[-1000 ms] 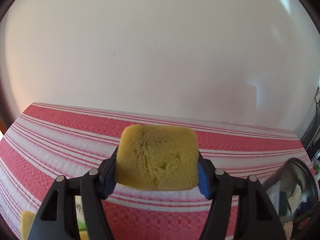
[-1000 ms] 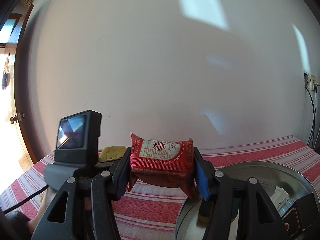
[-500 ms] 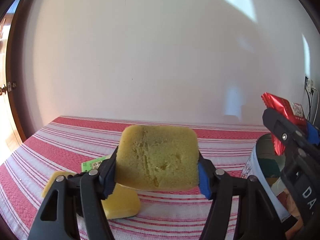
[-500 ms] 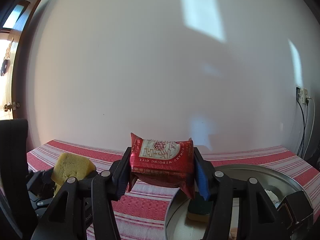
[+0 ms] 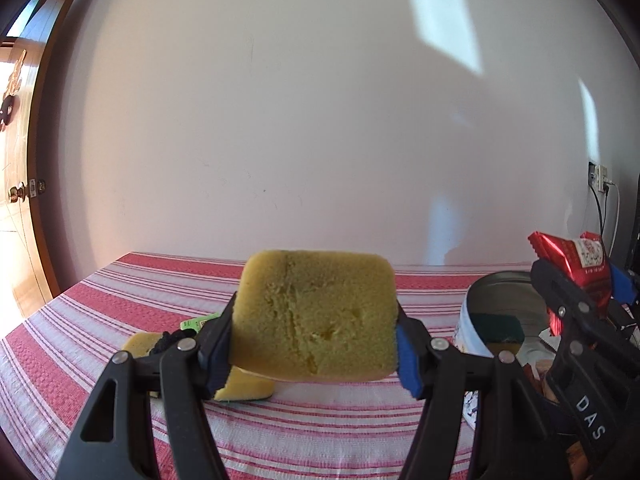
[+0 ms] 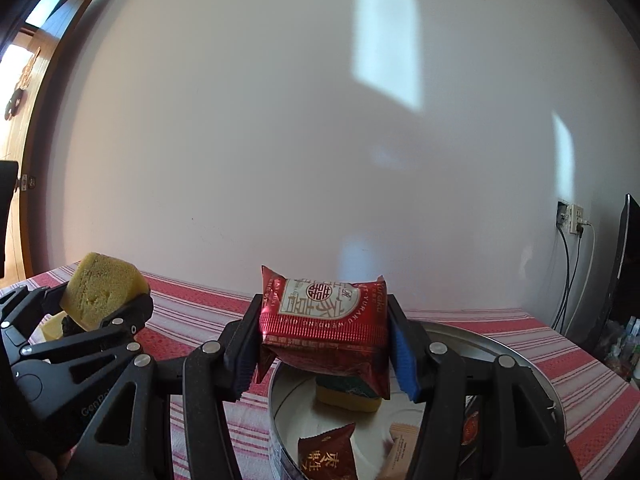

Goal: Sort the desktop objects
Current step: 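Carry the yellow sponge and red wrapper over the metal tin with both tools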

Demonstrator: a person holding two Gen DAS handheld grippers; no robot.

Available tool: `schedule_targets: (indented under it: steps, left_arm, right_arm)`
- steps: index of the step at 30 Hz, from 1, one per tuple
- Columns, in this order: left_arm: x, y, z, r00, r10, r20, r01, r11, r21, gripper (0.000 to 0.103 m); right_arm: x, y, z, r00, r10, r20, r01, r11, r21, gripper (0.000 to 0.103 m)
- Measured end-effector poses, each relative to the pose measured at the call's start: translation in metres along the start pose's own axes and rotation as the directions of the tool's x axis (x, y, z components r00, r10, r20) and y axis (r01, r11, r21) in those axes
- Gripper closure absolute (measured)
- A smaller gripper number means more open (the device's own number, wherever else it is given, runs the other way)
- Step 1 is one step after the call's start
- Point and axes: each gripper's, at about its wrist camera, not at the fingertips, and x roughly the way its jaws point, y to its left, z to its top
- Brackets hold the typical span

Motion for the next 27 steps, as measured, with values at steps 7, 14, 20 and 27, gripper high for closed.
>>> schedule_targets:
  steps: [7, 14, 20, 27]
  left_arm:
    - [-0.004, 0.003, -0.003, 1.000, 0.003, 0.003, -0.003, 1.000, 0.012, 0.037]
    - [-0.018, -0.017, -0.002, 1.000, 0.004, -0.004, -0.004, 1.000, 0.009, 0.037]
    - [-0.013, -0.016, -0.006, 0.999, -0.031, -0.008, 0.031, 0.999, -0.015, 0.037]
    - [-0.016, -0.036, -0.007, 0.997, -0.074, -0.001, 0.074, 0.997, -0.008, 0.037]
  right_arm:
    - [-0.009, -0.001, -0.005, 1.000, -0.003, 0.031, 0.003, 1.000, -0.016, 0.044]
    - [-0.026, -0.019, 0.001, 0.999, -0.010, 0.044, 0.010, 1.000, -0.014, 0.044]
    - [-0.036, -0.029, 0.001, 0.996, -0.031, 0.078, 0.034, 0.999, -0.040, 0.044]
    - [-0.048, -0.041, -0.005, 0.994, -0.063, 0.087, 0.066, 0.997, -0.032, 0.044]
